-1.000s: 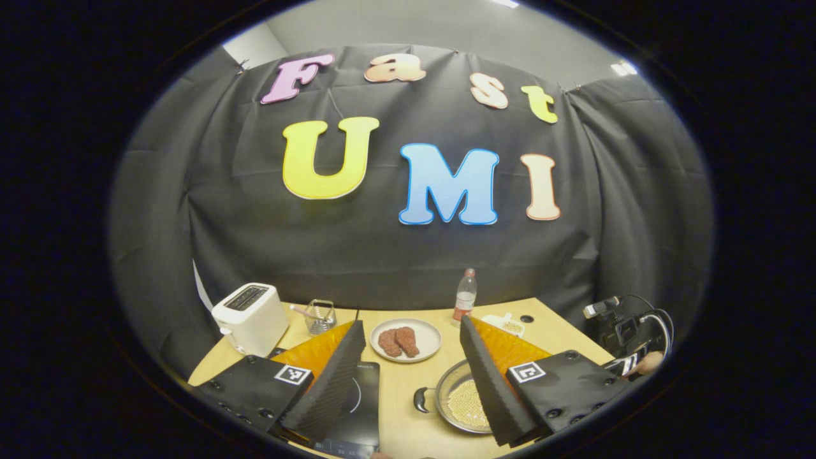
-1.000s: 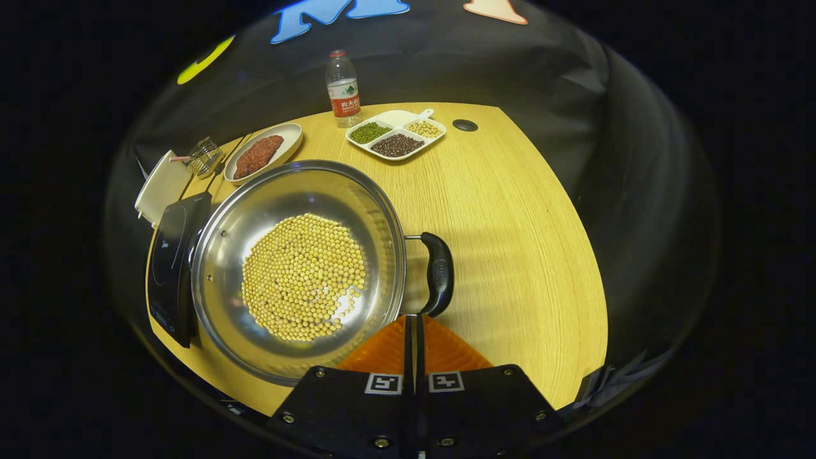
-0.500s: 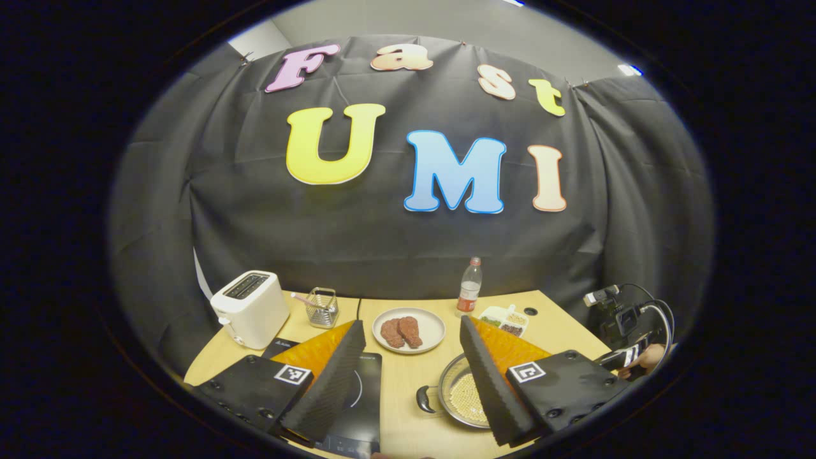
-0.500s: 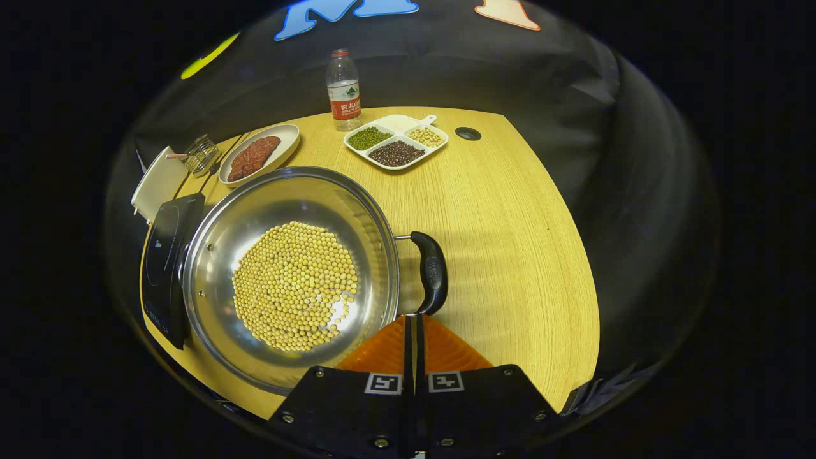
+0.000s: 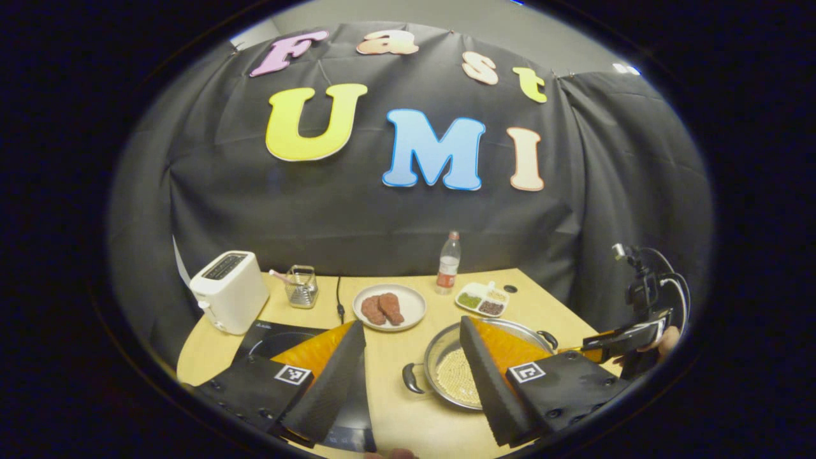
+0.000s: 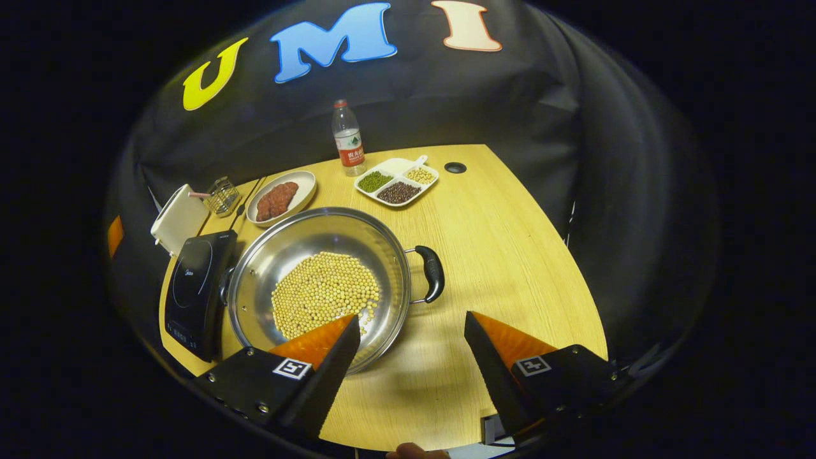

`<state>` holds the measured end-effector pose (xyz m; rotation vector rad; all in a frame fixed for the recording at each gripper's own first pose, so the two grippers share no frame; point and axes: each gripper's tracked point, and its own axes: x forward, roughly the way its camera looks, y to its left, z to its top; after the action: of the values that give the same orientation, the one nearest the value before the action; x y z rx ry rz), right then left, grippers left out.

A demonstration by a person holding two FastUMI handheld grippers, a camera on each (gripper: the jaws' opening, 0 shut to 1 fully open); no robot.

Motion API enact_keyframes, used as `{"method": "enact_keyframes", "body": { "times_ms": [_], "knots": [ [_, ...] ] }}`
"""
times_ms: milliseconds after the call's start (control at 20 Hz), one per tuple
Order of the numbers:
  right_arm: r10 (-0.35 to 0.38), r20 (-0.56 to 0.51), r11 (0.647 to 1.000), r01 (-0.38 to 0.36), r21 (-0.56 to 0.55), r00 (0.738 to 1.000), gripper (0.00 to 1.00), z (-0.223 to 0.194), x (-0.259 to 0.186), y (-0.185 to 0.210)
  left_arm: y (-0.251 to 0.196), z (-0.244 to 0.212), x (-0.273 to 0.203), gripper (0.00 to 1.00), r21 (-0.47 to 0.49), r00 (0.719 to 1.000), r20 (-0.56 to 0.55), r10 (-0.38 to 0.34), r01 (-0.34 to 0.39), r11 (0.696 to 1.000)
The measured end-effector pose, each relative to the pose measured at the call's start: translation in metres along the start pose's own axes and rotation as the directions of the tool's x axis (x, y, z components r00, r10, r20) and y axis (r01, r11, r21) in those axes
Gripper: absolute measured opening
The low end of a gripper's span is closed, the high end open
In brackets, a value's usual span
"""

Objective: First push the handle of the pot to place it horizontally, then grasp the pot with both hands and set it on the induction cooktop.

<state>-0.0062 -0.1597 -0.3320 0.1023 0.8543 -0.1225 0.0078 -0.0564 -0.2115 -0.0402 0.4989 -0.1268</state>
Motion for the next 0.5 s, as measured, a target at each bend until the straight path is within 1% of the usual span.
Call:
{"method": "enact_keyframes", "body": {
  "times_ms": [150, 250, 400, 450, 500],
  "knots": [
    [0.003, 0.01, 1.0, -0.003, 0.007, 1.0, 1.0, 0.002, -0.001, 0.0, -0.007, -0.029, 0.017, 0.95, -0.037, 0.996, -0.087, -0.018, 0.015, 0.999],
    [0.005, 0.021, 1.0, -0.005, -0.005, 1.0, 1.0, 0.005, 0.005, -0.003, -0.01, -0.048, 0.034, 0.97, -0.05, 0.99, -0.138, -0.024, 0.017, 0.999],
    [0.006, 0.016, 1.0, -0.005, -0.03, 1.0, 1.0, 0.011, 0.02, -0.007, -0.016, -0.082, 0.063, 0.98, -0.065, 0.973, -0.229, -0.016, 0.001, 0.998],
    [0.007, 0.015, 0.999, -0.006, -0.036, 1.0, 1.0, 0.014, 0.026, -0.008, -0.016, -0.091, 0.073, 0.99, -0.064, 0.968, -0.252, -0.011, -0.005, 0.998],
    [0.005, 0.016, 0.999, -0.005, -0.041, 1.0, 1.0, 0.017, 0.031, -0.01, -0.016, -0.1, 0.085, 0.98, -0.056, 0.962, -0.273, -0.006, -0.01, 0.998]
  ]
}}
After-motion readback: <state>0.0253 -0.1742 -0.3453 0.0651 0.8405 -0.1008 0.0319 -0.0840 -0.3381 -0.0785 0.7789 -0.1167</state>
